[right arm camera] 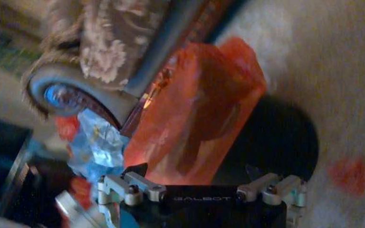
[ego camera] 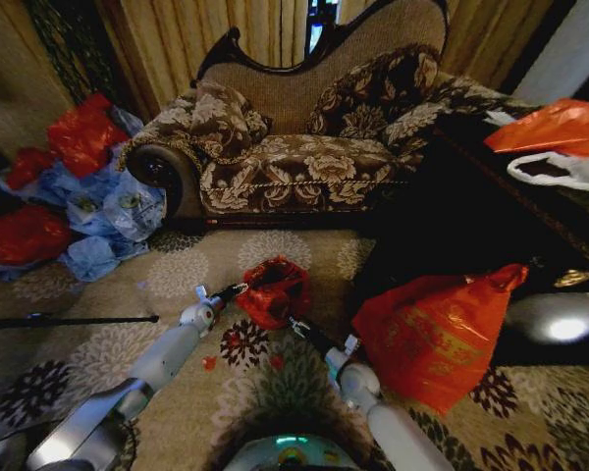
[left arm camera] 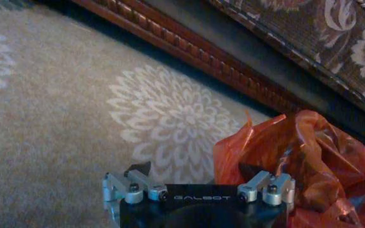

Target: Place a garbage bag over the trash bin.

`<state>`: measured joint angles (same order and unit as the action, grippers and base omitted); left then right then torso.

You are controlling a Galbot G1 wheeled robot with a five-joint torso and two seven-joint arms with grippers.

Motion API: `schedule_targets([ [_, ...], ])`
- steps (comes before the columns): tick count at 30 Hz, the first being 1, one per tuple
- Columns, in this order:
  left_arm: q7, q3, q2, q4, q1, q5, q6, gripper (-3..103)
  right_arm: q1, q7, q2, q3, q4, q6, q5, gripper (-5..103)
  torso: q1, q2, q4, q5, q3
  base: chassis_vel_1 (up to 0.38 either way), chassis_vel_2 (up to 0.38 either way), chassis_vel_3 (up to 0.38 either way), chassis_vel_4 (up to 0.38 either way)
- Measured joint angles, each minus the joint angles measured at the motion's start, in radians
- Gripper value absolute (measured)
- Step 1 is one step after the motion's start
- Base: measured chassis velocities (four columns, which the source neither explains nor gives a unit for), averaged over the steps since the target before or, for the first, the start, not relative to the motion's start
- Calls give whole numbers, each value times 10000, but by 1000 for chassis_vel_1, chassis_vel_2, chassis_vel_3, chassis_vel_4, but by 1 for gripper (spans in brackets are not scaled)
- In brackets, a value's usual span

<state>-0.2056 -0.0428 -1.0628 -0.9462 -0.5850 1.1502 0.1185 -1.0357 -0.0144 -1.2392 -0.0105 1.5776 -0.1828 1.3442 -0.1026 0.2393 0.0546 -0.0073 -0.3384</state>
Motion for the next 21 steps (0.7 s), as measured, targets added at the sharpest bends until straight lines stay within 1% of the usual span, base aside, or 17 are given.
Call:
schedule_targets([
  [1, -3, 0, -6, 5, 4, 0, -3, 96, 116, -301, 1, -94, 45, -203, 639, 102, 0, 0, 0, 0, 0, 0, 0, 0, 0],
  [2, -3, 0, -6, 5, 4, 0, -3, 96, 116, -301, 1, -94, 45, -203, 639, 102, 0, 0, 0, 0, 0, 0, 0, 0, 0],
  [4, -6, 0, -23, 18, 5, 0, -8, 96, 278, -533, -77, -260, -53, -334, 802, 97, 0, -1, -1, 0, 0, 0, 0, 0, 0],
  [5, -8, 0, -29, 21, 6, -2, -12, 96, 351, -553, -201, -334, -238, -359, 540, 96, 0, -1, -1, 2, 0, 0, 0, 0, 0],
  [6, -8, 0, -29, 21, 6, -2, -12, 96, 351, -553, -201, -334, -238, -359, 540, 96, 0, -1, -1, 2, 0, 0, 0, 0, 0],
  [7, -9, -5, -32, 26, 3, -12, -15, 96, 382, -536, -312, -356, -360, -359, 334, 95, 0, -1, -1, 2, 0, 0, 0, 0, 0],
  [8, -11, -7, -35, 28, 2, -18, -19, 96, 435, -503, -452, -379, -483, -355, 197, 92, 0, -1, -1, 3, 0, 0, 0, 0, 0],
  [9, -11, -7, -35, 28, 2, -18, -19, 96, 435, -503, -452, -379, -483, -355, 197, 92, 0, -1, -1, 3, 0, 0, 0, 0, 0],
  [11, -17, -5, -33, 29, 2, -18, -21, 96, 521, -435, -586, -444, -653, -358, 108, 84, 0, -1, -1, 1, 0, 0, 0, 0, 0],
  [13, -21, -4, -28, 29, 2, -15, -24, 96, 551, -423, -619, -471, -701, -359, 93, 84, -1, -2, -1, 0, 0, 0, 0, 0, 0],
  [14, -36, -2, -8, 28, 0, -5, -24, 96, 599, -479, -697, -502, -762, -347, -20, 76, 0, -1, 1, 1, 0, 0, 0, 0, 0],
  [15, -38, 3, 2, 23, -6, -1, -21, 96, 612, -511, -737, -511, -809, -300, -213, 76, 0, -1, 0, 2, 0, 0, 0, 0, 0],
  [16, -37, 5, 12, 15, -25, -1, -20, 96, 616, -514, -781, -527, -877, -221, -562, 72, 0, -1, 0, 2, 0, 0, 0, 0, 0],
  [17, -37, 5, 12, 15, -25, -1, -20, 96, 616, -514, -781, -527, -877, -221, -562, 72, 0, -1, 0, 2, 0, 0, 0, 0, 0],
  [19, -29, 8, 22, -15, -63, -2, -19, 96, 594, -497, -789, -531, -900, -150, -965, 63, 0, -2, -1, 0, 0, 0, 0, 0, 0],
  [20, -29, 8, 22, -15, -63, -2, -19, 96, 594, -497, -789, -531, -900, -150, -965, 63, 0, -2, -1, 0, 0, 0, 0, 0, 0],
  [21, -25, 13, 21, -28, -67, -3, -20, 96, 559, -489, -777, -535, -887, -123, -1080, 59, 0, -1, 0, 1, 0, 0, 0, 0, 0],
])
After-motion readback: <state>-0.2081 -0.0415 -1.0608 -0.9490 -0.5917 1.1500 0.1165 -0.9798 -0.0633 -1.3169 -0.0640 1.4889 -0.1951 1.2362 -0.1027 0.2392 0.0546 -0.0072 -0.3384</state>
